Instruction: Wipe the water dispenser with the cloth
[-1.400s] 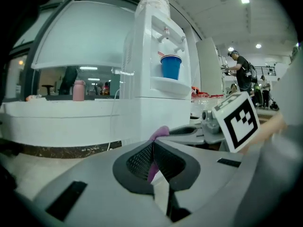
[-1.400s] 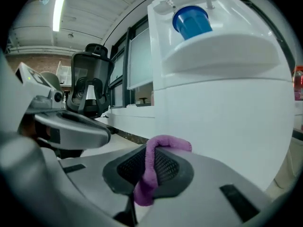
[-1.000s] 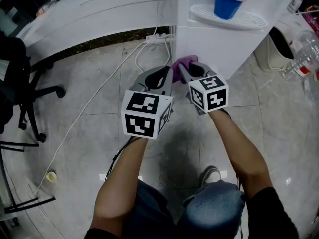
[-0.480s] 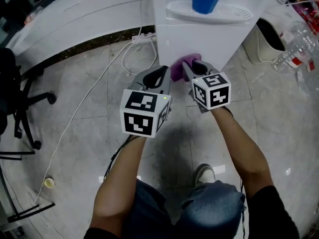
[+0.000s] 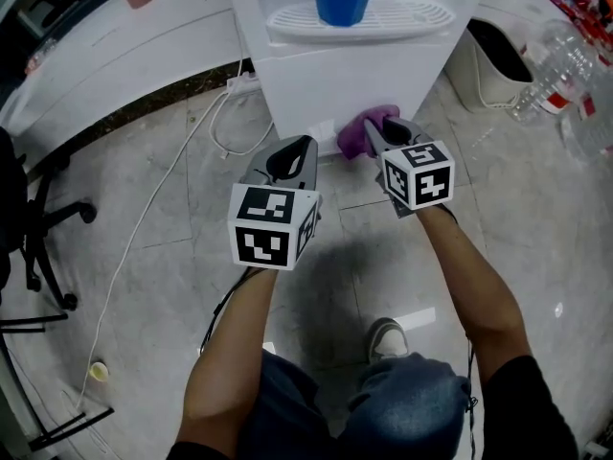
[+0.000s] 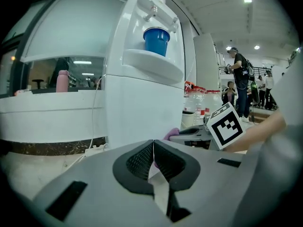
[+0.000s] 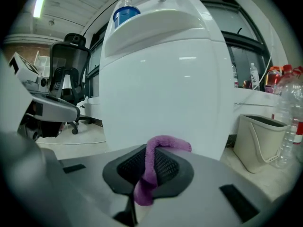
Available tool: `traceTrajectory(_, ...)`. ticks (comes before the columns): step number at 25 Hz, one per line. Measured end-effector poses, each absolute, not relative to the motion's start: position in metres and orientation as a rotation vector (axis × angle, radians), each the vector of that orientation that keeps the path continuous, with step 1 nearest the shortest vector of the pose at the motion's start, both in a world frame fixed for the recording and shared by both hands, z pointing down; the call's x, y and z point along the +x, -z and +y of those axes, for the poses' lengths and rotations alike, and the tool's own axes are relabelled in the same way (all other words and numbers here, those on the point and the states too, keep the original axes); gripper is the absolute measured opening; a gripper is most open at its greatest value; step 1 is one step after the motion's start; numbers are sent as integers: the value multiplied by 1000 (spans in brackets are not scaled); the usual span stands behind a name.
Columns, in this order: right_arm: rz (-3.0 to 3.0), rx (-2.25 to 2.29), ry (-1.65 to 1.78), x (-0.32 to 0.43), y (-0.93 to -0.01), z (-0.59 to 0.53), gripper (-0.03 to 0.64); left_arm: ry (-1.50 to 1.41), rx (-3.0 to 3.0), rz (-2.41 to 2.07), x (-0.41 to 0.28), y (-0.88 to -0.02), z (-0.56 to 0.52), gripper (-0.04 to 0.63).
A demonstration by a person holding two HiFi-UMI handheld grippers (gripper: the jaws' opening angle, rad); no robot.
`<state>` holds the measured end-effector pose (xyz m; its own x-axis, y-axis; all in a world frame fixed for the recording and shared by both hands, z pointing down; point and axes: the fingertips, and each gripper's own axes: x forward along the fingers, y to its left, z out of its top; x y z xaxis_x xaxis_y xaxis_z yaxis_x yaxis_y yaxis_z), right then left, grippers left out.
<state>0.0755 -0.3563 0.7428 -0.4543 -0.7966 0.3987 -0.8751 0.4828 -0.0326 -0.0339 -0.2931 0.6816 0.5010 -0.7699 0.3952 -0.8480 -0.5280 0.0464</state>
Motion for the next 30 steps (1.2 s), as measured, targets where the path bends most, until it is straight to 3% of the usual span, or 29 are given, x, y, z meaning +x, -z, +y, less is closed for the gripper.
traceTrajectory(16,-2247,1572,-392,180,-762,-371,32,-563,2510,-1292,-3,-717,-306,26)
traceTrajectory(30,-2316,1550,-383,159,-681,-334,32,-495,2510,-1370,9,-658,-306,26)
